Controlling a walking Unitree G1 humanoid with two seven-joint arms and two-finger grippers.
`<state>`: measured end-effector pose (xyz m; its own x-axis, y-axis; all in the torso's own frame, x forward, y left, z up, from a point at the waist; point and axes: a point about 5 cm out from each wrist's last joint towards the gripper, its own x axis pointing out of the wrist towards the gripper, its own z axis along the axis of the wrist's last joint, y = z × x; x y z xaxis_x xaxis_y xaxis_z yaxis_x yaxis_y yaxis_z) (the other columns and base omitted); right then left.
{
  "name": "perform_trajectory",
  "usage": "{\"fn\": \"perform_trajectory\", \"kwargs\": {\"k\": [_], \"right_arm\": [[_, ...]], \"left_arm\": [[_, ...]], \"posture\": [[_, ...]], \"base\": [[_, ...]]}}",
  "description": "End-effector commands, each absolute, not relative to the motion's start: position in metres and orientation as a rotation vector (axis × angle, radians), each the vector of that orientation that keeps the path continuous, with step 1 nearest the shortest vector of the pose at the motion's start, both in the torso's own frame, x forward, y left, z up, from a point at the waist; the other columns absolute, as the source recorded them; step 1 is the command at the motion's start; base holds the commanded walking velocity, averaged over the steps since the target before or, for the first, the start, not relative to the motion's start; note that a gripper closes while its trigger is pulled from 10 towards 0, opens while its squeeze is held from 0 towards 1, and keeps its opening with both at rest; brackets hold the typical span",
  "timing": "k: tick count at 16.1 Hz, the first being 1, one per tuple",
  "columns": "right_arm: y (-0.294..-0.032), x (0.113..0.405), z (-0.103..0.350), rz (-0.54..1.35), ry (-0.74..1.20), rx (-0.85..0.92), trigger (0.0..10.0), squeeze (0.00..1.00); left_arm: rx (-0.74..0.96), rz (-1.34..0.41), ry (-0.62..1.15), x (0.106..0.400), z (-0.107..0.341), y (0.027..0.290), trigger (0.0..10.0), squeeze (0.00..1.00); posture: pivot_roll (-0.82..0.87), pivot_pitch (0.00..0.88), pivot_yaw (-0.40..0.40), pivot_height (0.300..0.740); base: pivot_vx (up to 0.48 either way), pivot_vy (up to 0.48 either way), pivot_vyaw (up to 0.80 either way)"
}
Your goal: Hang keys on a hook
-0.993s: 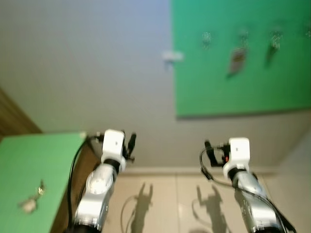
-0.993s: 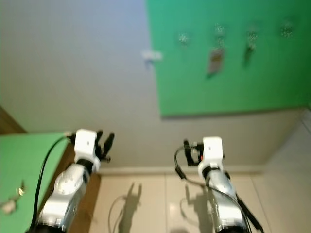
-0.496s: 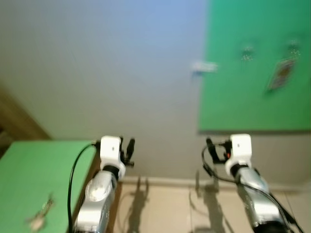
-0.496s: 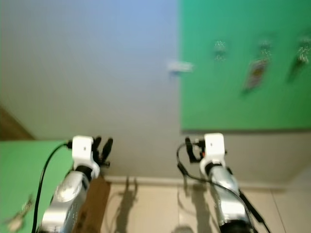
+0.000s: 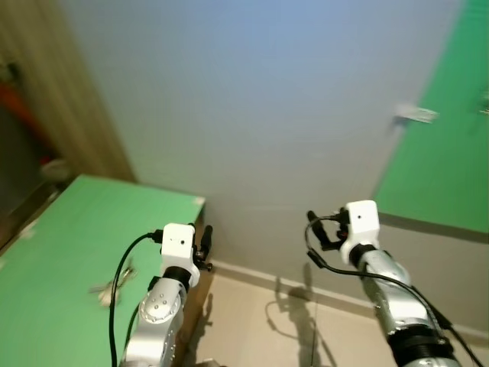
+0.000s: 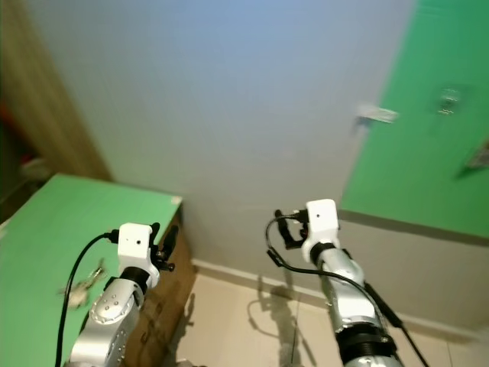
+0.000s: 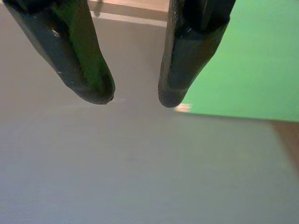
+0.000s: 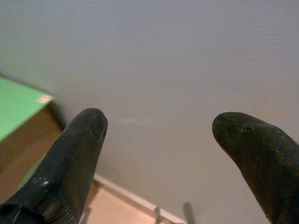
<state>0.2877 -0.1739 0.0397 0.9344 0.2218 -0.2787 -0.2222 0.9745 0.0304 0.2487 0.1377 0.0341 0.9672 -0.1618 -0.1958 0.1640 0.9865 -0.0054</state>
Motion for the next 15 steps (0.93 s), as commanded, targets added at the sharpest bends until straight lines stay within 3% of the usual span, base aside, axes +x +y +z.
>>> {"fn": "perform_trajectory", "kwargs": {"k": [1,15], "right_arm": [[-0.173,0.290,0.040,0.230,0.283,0.016,10.0,0.00],[-0.156,0.281,0.032,0.283,0.293,0.031,10.0,0.00]], "left_arm": [[0.032,-0.154,0.203,0.252,0.035,0.140,10.0,0.00],[0.019,-0.159,0.194,0.257,0.040,0.137,10.0,0.00]], "posture": [[-0.17,0.000,0.064,0.740],[-0.18,0.002,0.089,0.740]], "base": [[0.000,0.000,0.60],[0.025,-0.023,0.60]]}}
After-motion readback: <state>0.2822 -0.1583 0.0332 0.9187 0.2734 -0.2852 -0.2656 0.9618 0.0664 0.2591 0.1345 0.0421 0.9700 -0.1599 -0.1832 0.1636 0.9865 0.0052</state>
